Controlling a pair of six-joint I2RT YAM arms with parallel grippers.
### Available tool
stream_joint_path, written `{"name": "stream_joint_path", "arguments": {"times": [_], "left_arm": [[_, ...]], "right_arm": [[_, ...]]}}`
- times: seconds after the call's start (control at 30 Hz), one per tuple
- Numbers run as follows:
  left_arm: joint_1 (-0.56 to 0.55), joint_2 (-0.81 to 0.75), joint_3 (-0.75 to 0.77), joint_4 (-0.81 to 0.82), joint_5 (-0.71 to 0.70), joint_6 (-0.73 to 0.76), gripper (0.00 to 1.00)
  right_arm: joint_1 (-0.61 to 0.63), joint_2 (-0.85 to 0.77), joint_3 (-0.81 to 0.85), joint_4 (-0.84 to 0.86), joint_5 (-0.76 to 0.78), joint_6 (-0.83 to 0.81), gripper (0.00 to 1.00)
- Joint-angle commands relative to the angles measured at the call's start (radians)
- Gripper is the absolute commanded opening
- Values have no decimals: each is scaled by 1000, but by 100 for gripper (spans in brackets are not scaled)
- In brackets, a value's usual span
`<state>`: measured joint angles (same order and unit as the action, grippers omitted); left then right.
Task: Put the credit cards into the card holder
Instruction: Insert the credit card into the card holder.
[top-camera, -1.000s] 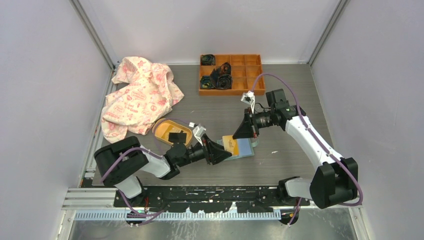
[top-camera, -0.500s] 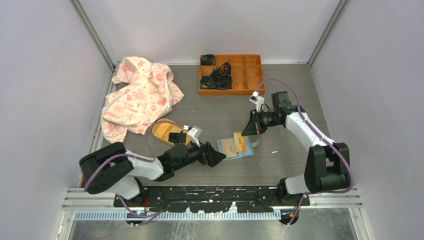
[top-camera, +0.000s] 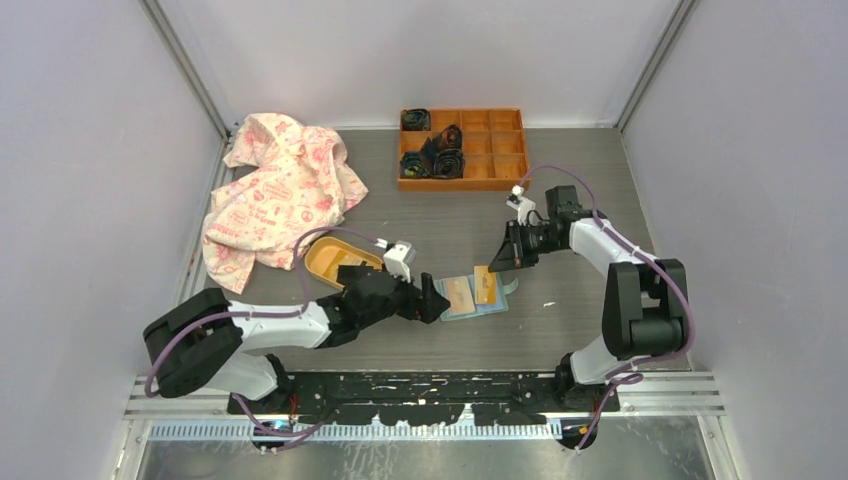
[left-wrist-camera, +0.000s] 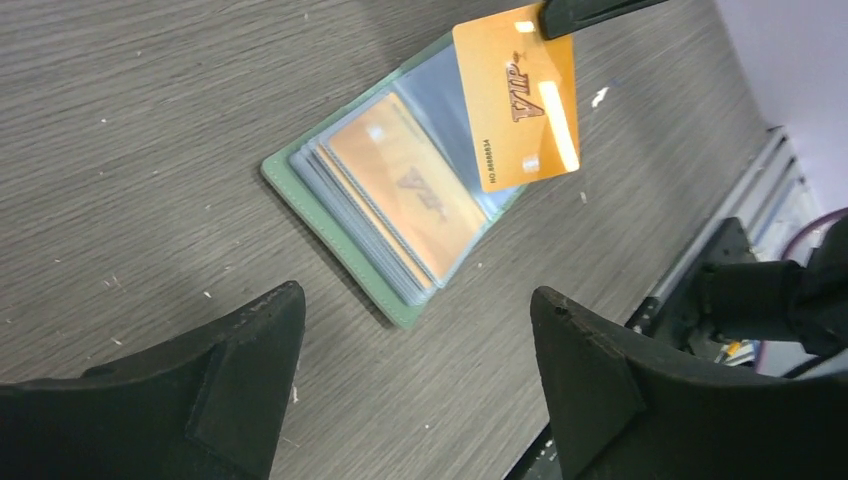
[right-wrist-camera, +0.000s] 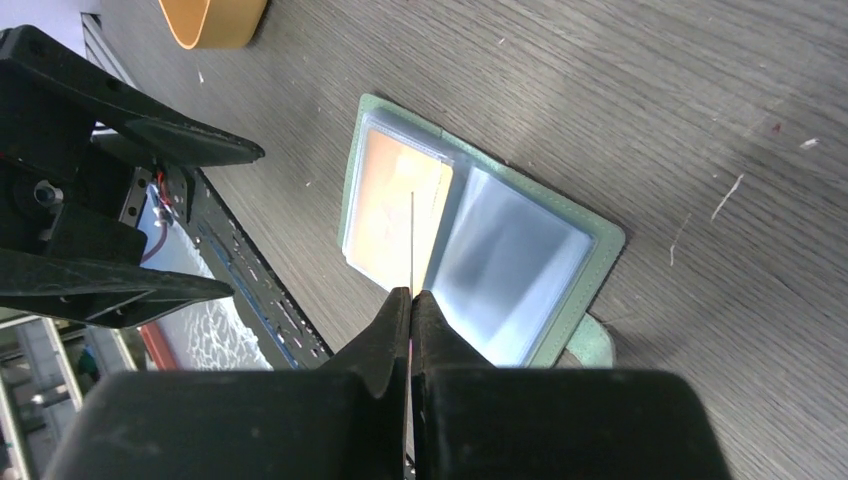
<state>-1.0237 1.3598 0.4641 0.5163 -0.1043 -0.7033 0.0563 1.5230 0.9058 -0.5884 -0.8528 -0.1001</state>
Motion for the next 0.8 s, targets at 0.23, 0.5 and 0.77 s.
{"name": "stream_joint_path", "arguments": {"times": [0.23,0.5,0.77], "left_arm": [[-16,145,163,-232,-53,-60,71],[-15,178,199,-284,-67,-79,66],[-14,176,219,-334,-104,-59,66]], "right_arm": [[1,74,5,73,-39,92,1],[13,106,3,90,-9,144,1],[20,119,-37,179,-43,241,1]]}}
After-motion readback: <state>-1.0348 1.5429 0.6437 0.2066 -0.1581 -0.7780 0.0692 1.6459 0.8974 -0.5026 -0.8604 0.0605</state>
